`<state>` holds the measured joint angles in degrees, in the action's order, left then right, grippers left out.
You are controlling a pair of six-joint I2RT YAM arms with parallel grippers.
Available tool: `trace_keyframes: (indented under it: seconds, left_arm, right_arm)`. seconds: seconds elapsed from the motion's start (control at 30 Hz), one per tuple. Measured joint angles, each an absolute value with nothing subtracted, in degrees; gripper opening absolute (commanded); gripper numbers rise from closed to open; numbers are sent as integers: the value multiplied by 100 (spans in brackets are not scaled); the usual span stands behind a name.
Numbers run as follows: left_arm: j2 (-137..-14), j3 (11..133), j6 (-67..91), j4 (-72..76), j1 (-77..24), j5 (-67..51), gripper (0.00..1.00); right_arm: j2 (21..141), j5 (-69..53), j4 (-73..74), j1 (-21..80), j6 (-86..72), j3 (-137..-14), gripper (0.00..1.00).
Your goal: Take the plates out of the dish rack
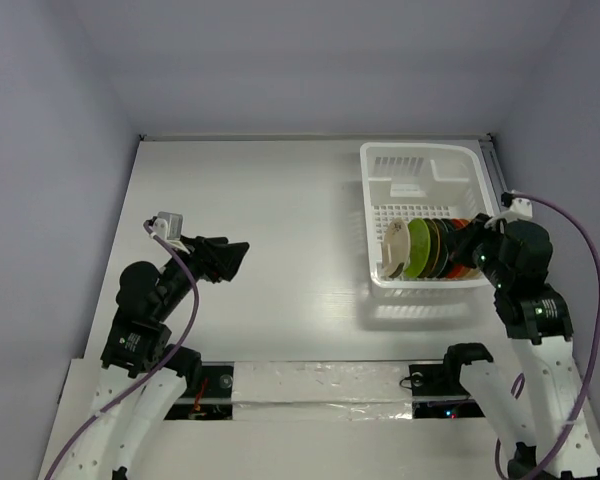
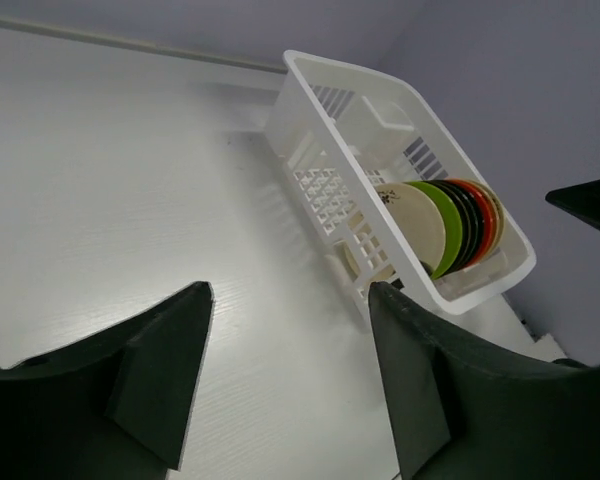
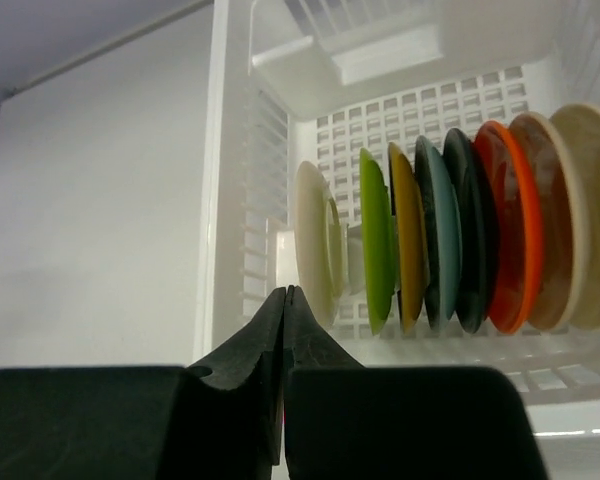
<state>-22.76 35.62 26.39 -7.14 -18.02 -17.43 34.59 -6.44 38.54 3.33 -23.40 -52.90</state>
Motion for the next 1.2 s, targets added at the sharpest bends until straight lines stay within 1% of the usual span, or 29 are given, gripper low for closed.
trace_keyframes:
  seconds: [0.07,0.1,0.13,0.17,0.23,0.3,0.33,0.37,0.4,0.47,0.5,0.57,0.67,0.7,0.73,0.8,0.9,0.93,1.1,1.17,1.2]
  left_arm:
    - [-2276,3557,2639,-707,-1802,-1765,52]
    - [-2276,3548,2641,-698,-1802,-1776,37]
    - [-2274,3535,2659,-694,-1802,-1778,28]
    - [-2274,3524,2648,-698,-1802,-1772,13]
    - [-2274,3522,2602,-729,-1802,-1708,5]
    - [-2292,3522,2596,-766,-1802,-1592,2]
    - [-2322,3527,2580,-777,-1802,-1573,3]
    - [-2390,3542,2552,-808,-1802,-1557,4]
    - [-2497,3562,2530,-847,-1802,-1557,8]
    - [-2749,3577,2506,-886,-1802,-1562,17]
    - [-2895,3575,2512,-908,-1802,-1566,24]
    - [-3144,3573,2519,-932,-1802,-1577,26]
    - [-3430,3573,2523,-976,-1802,-1586,33]
    - [-3465,3573,2523,-991,-1802,-1584,38]
    - [-3509,3570,2523,-1015,-1802,-1586,41]
    - [-3496,3562,2539,-1044,-1802,-1584,45]
    - [-3395,3562,2541,-1035,-1802,-1586,50]
    - [-3376,3562,2541,-1031,-1802,-1588,50]
    - [-3347,3562,2543,-1011,-1802,-1601,51]
    - [-3334,3562,2543,-1009,-1802,-1616,51]
    - [-3326,3562,2543,-1011,-1798,-1632,51]
  right_arm:
    - [3616,-626,3795,554,-2388,-5286,0]
    - [3723,-567,3741,727,-2408,-5286,0]
    - [3833,-460,3682,958,-2434,-5293,0]
    - [3997,-231,3642,1321,-2464,-5315,0]
    - [4397,274,3640,1944,-2512,-5428,0]
    - [4792,663,3629,2390,-2541,-5561,0]
    - [4974,858,3605,2484,-2543,-5586,4]
    - [5089,1041,3610,2512,-2554,-5588,20]
    - [5157,1227,3645,2517,-2580,-5588,31]
    - [5175,1590,3688,2517,-2571,-5588,50]
    - [5155,1710,3682,2517,-2571,-5588,51]
    - [5148,1874,3684,2517,-2550,-5603,51]
    - [5371,2018,3634,2517,-2550,-5669,50]
    - [5463,2053,3612,2517,-2550,-5669,49]
    - [5577,2082,3601,2517,-2550,-5669,48]
    - [5763,2106,3570,2517,-2547,-5666,45]
    - [6016,2123,3511,2517,-2550,-5666,41]
    - [6077,2128,3494,2517,-2550,-5666,39]
    - [6593,2215,3291,2517,-2541,-5666,25]
    - [6851,2279,3258,2517,-2530,-5666,22]
    - [6971,2351,3256,2517,-2515,-5671,22]
